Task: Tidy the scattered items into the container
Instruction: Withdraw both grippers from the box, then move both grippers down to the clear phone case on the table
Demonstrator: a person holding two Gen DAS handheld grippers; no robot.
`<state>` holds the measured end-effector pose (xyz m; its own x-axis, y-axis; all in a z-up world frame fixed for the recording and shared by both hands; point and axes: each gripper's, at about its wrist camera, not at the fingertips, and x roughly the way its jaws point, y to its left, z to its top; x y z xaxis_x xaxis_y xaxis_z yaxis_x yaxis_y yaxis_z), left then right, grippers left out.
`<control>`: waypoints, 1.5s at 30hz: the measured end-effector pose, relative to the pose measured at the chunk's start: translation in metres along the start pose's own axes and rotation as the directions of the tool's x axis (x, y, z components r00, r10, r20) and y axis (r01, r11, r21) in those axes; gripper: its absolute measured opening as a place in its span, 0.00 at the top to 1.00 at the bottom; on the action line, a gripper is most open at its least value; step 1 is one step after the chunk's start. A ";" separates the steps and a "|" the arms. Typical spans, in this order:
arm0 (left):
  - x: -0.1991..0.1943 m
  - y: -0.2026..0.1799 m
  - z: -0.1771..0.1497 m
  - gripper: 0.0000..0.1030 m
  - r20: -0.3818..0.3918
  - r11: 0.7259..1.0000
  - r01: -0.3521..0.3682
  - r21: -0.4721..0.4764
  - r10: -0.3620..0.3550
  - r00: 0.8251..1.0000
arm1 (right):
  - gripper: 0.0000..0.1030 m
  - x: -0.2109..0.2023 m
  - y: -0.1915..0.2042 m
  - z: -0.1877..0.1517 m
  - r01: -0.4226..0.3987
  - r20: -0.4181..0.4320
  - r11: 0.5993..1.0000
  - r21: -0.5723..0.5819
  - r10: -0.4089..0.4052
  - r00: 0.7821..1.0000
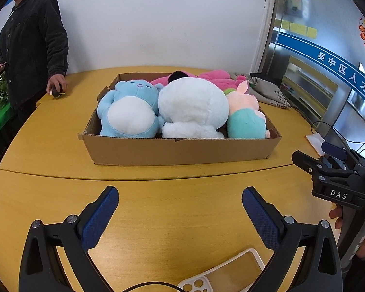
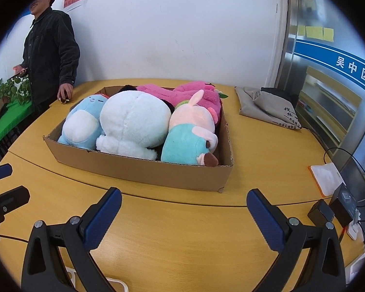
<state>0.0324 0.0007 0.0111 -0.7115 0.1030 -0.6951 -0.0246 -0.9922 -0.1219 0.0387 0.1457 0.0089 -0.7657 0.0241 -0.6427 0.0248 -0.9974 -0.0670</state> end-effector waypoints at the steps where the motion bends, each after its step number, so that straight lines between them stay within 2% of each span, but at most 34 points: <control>1: 0.001 0.000 0.000 0.00 -0.001 1.000 0.001 0.001 -0.001 1.000 | 0.00 0.001 0.000 0.000 0.001 -0.004 1.000 -0.001 -0.001 1.000; 16: 0.012 0.010 0.000 0.00 -0.011 1.000 0.015 -0.022 -0.015 1.000 | 0.00 0.015 0.006 -0.004 0.013 -0.044 1.000 -0.027 -0.014 0.999; 22: 0.015 0.012 -0.006 0.00 -0.045 0.999 0.022 -0.026 -0.024 0.999 | 0.00 0.016 0.003 -0.007 0.002 -0.053 1.000 -0.019 -0.003 0.999; 26: 0.013 0.015 -0.020 0.00 -0.097 0.998 0.052 -0.025 -0.055 0.994 | 0.00 0.012 0.001 -0.020 -0.044 -0.083 0.999 -0.022 0.042 0.996; 29: 0.011 0.018 -0.041 0.00 -0.154 0.998 0.063 -0.017 -0.064 0.986 | 0.00 0.010 0.002 -0.047 -0.106 -0.158 0.994 -0.038 0.099 0.983; 31: 0.012 0.021 -0.058 0.00 -0.206 0.998 0.055 -0.021 -0.059 0.977 | 0.00 0.011 0.006 -0.069 -0.137 -0.216 0.989 -0.048 0.124 0.968; 34: 0.017 0.025 -0.087 0.03 -0.298 0.998 0.047 -0.047 -0.059 0.953 | 0.00 0.014 0.012 -0.098 -0.162 -0.286 0.985 -0.058 0.140 0.948; 37: 0.023 0.023 -0.112 0.13 -0.382 0.996 0.047 -0.073 -0.072 0.921 | 0.02 0.021 0.017 -0.117 -0.169 -0.335 0.984 -0.052 0.142 0.931; 39: 0.029 0.017 -0.126 0.24 -0.434 0.994 0.061 -0.090 -0.094 0.896 | 0.02 0.024 0.020 -0.125 -0.173 -0.357 0.983 -0.054 0.143 0.923; 40: 0.032 0.014 -0.131 0.25 -0.448 0.995 0.058 -0.084 -0.090 0.889 | 0.05 0.026 0.022 -0.127 -0.175 -0.365 0.983 -0.057 0.142 0.920; 42: 0.036 0.004 -0.137 0.33 -0.462 0.998 0.034 -0.050 -0.053 0.885 | 0.09 0.029 0.028 -0.133 -0.181 -0.382 0.981 -0.069 0.142 0.913; 44: 0.037 -0.004 -0.136 0.44 -0.452 1.000 -0.005 -0.006 0.001 0.892 | 0.17 0.032 0.036 -0.138 -0.190 -0.399 0.978 -0.086 0.141 0.906; 45: 0.037 -0.007 -0.136 0.60 -0.448 1.000 -0.015 -0.002 0.013 0.894 | 0.25 0.034 0.039 -0.141 -0.192 -0.406 0.977 -0.092 0.139 0.903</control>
<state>0.1011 0.0206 -0.1102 -0.3221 0.1104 -0.9403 -0.0121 -0.9936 -0.1125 0.1039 0.1166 -0.1230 -0.4268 -0.0897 -0.8999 0.2308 -0.9729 -0.0125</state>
